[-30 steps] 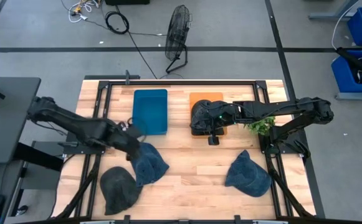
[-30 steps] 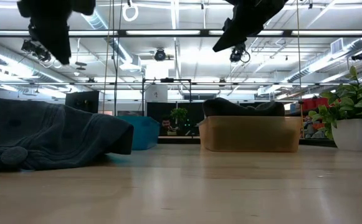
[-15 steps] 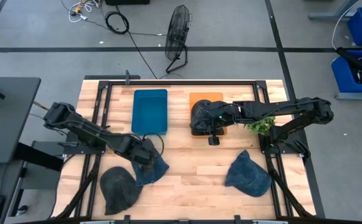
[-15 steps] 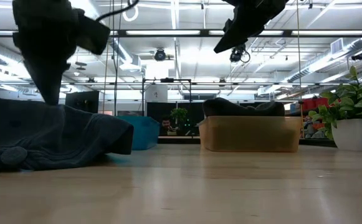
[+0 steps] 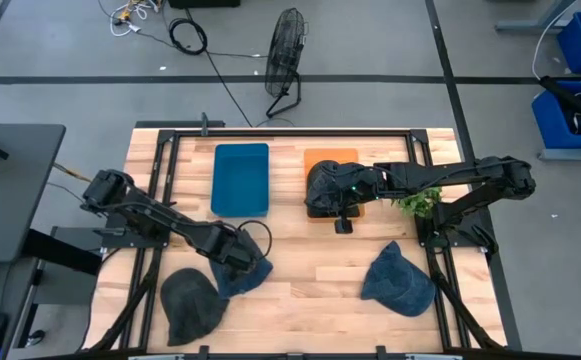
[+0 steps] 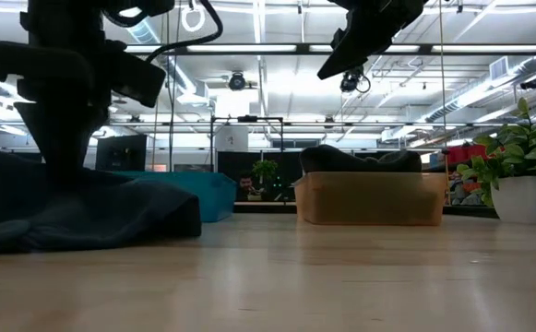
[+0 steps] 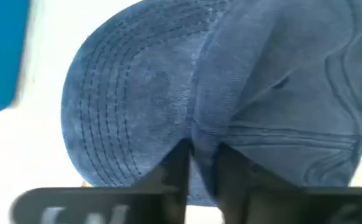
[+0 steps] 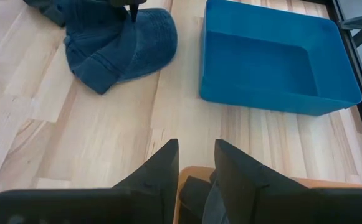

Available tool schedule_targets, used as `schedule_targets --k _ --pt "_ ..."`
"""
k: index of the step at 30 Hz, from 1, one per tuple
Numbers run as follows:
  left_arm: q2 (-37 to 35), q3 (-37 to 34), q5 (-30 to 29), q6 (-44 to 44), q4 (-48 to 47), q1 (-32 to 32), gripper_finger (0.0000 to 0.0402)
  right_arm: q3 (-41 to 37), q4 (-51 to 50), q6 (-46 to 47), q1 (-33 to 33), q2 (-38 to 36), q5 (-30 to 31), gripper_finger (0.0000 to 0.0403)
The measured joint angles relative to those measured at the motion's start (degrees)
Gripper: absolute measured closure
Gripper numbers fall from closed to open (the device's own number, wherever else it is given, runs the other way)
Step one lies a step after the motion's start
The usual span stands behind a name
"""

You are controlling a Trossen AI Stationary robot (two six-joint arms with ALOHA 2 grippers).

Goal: Pick & Place hat
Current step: Put the left blue cap into the blue bin

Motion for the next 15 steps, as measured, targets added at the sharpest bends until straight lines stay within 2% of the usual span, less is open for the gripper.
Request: schedule_targets --k 2,6,10,13,15 --pt "-0.3 0.1 0.1 0.9 -0.1 0.2 0.0385 0.0 0.0 0.0 0.0 0.0 0.0 0.0293" --pt "-0.5 3.8 0.4 1.4 -3.7 0.8 0.0388 0.0 0.0 0.0 0.0 0.0 0.0 0.0293" --pt "-0.5 12.2 -1.1 8.9 -11.8 0.7 0.0395 0.0 -0.1 0.0 0.0 0.0 0.0 0.0293" --pt "-0.7 19.2 -6.3 17.9 -18.8 0.7 0.0393 0.0 -0.3 0.0 0.0 0.0 0.0 0.0293" --pt "-0.7 22.8 -13.0 24.3 -23.0 1.1 0.0392 0.0 -0.3 0.0 0.0 0.0 0.0 0.0293"
